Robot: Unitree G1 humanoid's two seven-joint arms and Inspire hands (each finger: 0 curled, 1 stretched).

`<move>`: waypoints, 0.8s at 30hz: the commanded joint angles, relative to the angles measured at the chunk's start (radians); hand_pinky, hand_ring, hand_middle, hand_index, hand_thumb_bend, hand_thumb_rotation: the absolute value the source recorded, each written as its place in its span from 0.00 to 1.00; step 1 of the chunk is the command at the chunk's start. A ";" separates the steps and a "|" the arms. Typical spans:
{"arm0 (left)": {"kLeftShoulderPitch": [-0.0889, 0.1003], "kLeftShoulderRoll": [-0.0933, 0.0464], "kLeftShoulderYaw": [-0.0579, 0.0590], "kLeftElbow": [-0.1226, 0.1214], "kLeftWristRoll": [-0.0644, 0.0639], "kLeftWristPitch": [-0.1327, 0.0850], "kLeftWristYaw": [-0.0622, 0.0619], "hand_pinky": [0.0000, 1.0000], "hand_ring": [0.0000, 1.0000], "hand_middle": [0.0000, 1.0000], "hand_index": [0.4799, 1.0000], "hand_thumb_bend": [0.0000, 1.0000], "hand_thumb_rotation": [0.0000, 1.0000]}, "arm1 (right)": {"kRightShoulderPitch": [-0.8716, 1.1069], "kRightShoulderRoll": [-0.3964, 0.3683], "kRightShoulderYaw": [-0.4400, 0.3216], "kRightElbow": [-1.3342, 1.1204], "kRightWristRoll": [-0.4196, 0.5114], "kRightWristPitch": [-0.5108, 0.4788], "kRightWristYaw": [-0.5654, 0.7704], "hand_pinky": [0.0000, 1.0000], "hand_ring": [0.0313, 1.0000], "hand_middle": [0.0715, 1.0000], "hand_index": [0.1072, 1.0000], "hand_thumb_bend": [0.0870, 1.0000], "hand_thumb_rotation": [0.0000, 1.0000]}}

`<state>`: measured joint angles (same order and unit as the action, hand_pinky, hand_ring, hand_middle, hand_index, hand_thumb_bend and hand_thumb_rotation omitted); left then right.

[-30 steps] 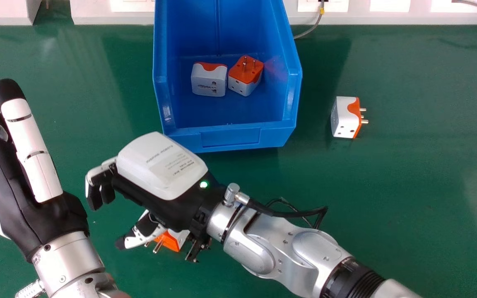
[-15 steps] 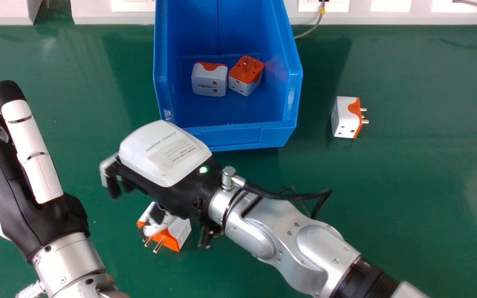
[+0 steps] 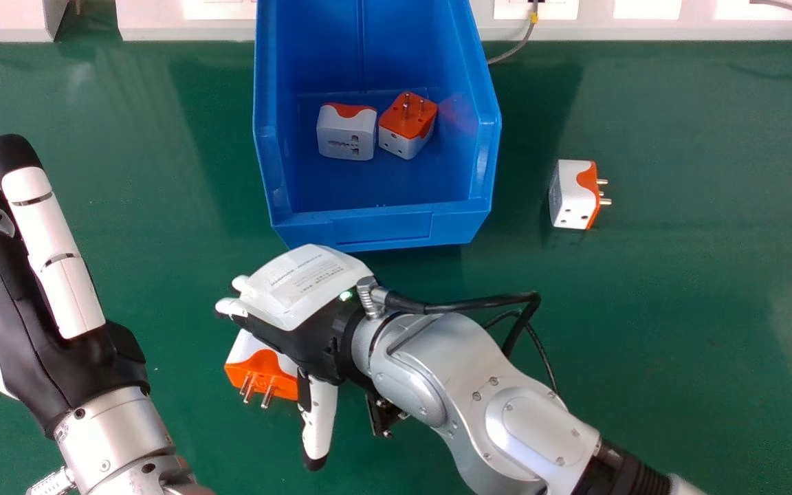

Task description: Pick all objects and put in blue box

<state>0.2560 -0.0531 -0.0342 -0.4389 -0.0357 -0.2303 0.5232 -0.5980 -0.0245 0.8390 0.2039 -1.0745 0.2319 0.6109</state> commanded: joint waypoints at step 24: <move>0.006 -0.086 -0.018 -0.021 0.021 -0.019 0.008 0.96 0.98 0.97 0.90 0.56 0.86 | -0.117 0.122 0.141 0.708 0.049 -0.341 -0.454 0.94 1.00 1.00 0.97 0.92 0.21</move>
<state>0.2581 -0.0529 -0.0444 -0.4391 -0.0290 -0.2315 0.5287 -0.7875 0.1083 0.9171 0.8376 -0.9869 -0.1038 0.1589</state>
